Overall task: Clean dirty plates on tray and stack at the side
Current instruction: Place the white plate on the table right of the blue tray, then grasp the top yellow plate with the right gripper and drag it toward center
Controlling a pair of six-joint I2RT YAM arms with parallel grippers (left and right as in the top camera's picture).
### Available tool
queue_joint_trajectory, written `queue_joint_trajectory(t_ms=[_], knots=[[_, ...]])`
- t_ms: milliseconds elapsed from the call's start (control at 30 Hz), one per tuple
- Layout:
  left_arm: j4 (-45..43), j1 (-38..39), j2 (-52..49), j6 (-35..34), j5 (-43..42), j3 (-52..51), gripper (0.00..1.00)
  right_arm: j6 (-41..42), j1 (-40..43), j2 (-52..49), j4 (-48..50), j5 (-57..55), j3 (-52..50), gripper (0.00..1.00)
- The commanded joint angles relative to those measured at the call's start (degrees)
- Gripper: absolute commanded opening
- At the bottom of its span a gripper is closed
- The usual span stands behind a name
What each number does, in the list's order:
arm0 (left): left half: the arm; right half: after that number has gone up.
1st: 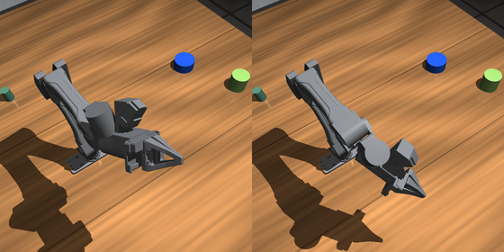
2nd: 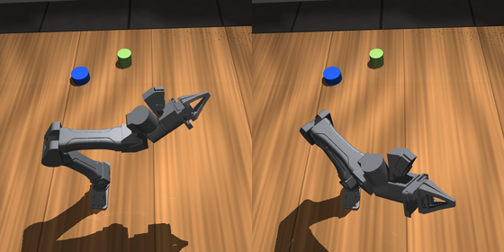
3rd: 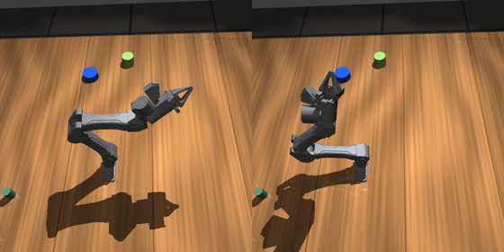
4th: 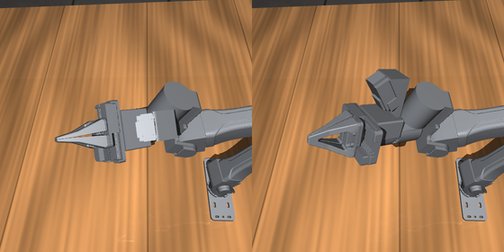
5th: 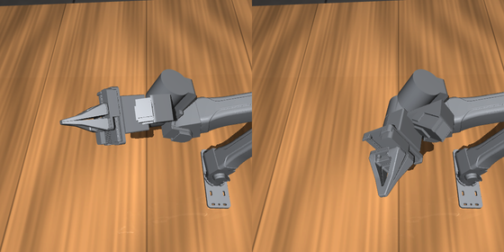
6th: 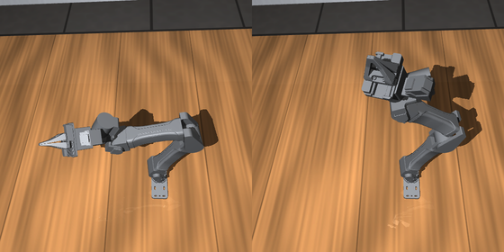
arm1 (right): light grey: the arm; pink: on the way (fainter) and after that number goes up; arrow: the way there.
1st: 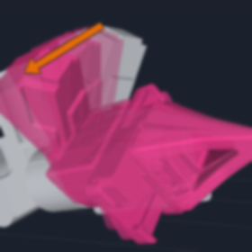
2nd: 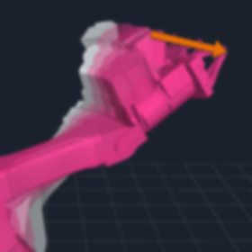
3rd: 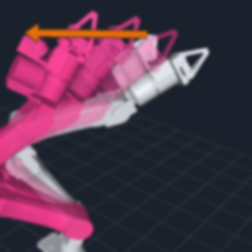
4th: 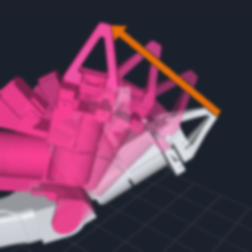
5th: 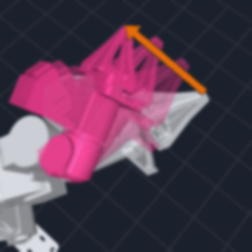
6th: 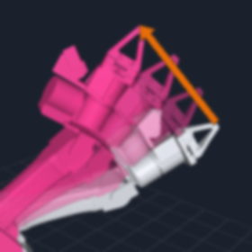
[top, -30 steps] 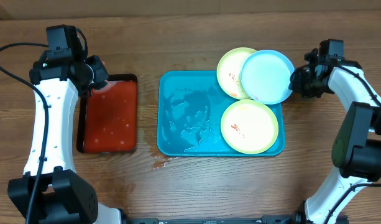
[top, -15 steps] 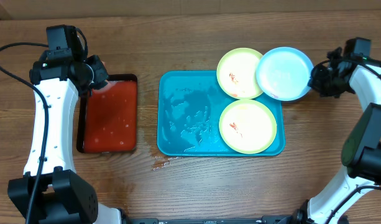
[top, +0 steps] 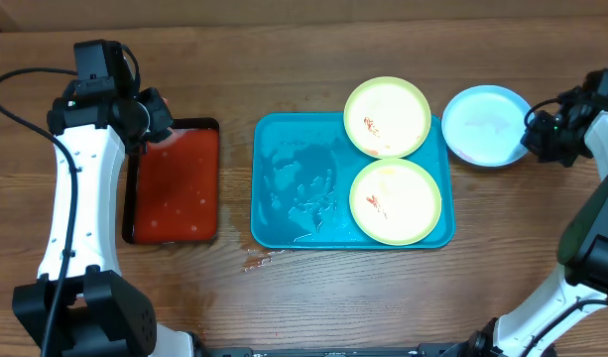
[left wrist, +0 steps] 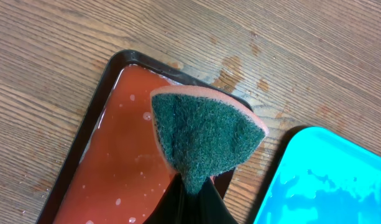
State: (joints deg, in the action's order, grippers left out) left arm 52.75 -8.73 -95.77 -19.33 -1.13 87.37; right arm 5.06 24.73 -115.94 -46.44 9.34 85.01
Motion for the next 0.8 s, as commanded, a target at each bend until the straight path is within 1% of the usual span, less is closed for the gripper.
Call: queue_joint_trajectory(t_ms=[0,167,200,233,267,300,333,367,400,533,633,700,767], knots=[[-0.09,-0.24,0.2,0.02,-0.39,0.0,0.04,-0.28,0.79,0.15,0.61,-0.98,0.55,0.04],[-0.09,-0.24,0.2,0.02,-0.42,0.0,0.04,-0.24,1.55,0.07,1.36,-1.79,0.55,0.04],[-0.07,-0.24,0.2,0.04,-0.42,0.0,0.04,-0.26,1.55,0.07,1.33,-1.79,0.55,0.06],[-0.09,-0.24,0.2,0.02,-0.42,0.0,0.04,-0.31,1.55,0.07,1.14,-1.81,0.55,0.17],[-0.09,-0.24,0.2,0.02,-0.39,0.0,0.04,-0.31,1.55,0.07,0.85,-1.81,0.55,0.39],[-0.09,-0.24,0.2,0.02,-0.42,0.0,0.04,-0.28,1.55,0.07,0.61,-1.79,0.55,0.49],[-0.09,-0.24,0.2,0.02,-0.42,0.02,0.04,-0.28,1.53,0.07,0.5,-1.64,0.55,0.51],[-0.09,-0.24,0.2,0.02,-0.42,0.0,0.04,-0.28,1.38,0.09,0.5,-0.48,0.57,0.57],[-0.09,-0.24,0.2,0.02,-0.42,0.0,0.04,-0.31,1.22,0.17,0.5,1.18,0.74,0.6],[-0.13,-0.24,0.2,0.02,-0.42,0.0,0.04,-0.35,-0.57,0.79,0.04,15.52,3.58,0.59],[-0.15,-0.24,0.2,0.02,-0.44,0.0,0.04,-0.31,-4.11,1.07,1.49,23.04,5.9,0.59],[-0.13,-0.24,0.17,0.02,-0.44,0.0,0.04,0.24,-7.13,1.05,3.96,23.52,6.08,0.59],[-0.13,-0.24,0.17,0.02,-0.44,0.0,0.04,2.23,-10.64,0.7,6.49,20.39,5.99,0.59]])
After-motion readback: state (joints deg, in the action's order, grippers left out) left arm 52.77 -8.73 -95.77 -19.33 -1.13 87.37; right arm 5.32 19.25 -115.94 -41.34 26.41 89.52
